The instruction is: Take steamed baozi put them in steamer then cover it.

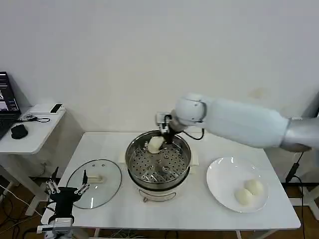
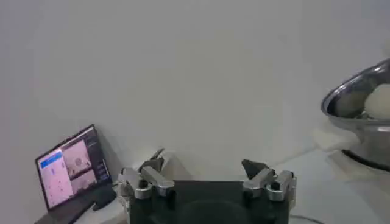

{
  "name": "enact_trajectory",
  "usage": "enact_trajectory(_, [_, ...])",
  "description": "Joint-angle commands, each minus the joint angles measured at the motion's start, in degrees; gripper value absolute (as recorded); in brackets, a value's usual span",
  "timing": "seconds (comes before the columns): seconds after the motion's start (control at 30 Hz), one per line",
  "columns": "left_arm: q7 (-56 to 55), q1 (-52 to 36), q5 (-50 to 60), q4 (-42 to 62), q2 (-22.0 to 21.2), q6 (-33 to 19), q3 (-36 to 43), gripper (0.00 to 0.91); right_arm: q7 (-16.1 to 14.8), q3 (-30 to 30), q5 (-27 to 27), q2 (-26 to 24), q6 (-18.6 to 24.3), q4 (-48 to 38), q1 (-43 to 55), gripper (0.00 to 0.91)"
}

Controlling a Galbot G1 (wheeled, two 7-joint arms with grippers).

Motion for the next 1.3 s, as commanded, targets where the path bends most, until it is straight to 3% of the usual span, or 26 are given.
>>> enact_trajectory(0.03, [0.0,0.1,0.1,-0.2,-0.1,0.0,-0.2,0.907,2.7,-1.1,4.0,7.0,-3.3,-2.9,-2.4,0.595])
enact_trajectory(0.37, [-0.1,-0.1,0.0,0.4,-0.2,-0.2,-0.3,0.907,3.2,-1.1,2.2,8.1,-3.3,-4.4,-3.7,0.605])
enact_trajectory(0.53, [-0.2,-0.2,0.0,0.5,-0.3,-0.2,-0.4,0.907,3.3,-0.8,1.8,8.7,-3.0,-5.3,-4.5,0.786])
enact_trajectory(0.57, [-0.2,-0.2,0.0,0.5,-0.3,-0.2,-0.4,0.907,3.2,-0.8,1.8,8.7,-3.0,-5.3,-4.6,0.887])
enact_trajectory(0.8, [-0.2,-0.1,0.1,0.4,-0.5,-0.2,-0.3,0.907,2.1,-0.7,1.4,7.1,-2.8,-3.8,-2.9,0.907])
enact_trajectory(0.97, [-0.2,-0.1,0.3,0.1,-0.7,-0.2,0.2,0.907,-1.7,-0.7,-1.2,2.2,-1.3,-1.0,0.9,0.907])
enact_trajectory(1.1, [-0.2,-0.1,0.3,-0.1,-0.5,-0.1,0.6,0.907,-5.5,-1.1,-6.7,-4.3,1.2,1.3,3.9,0.907])
enact_trajectory(1.17, [-0.1,-0.2,0.3,0.0,-0.4,-0.1,0.8,0.907,-8.9,-1.4,-10.2,-8.9,3.9,2.4,5.6,0.907])
enact_trajectory(1.3, [-0.1,-0.4,0.3,0.4,-0.1,-0.1,1.0,0.907,-11.8,-1.3,-13.4,-16.0,6.9,5.1,7.6,0.907])
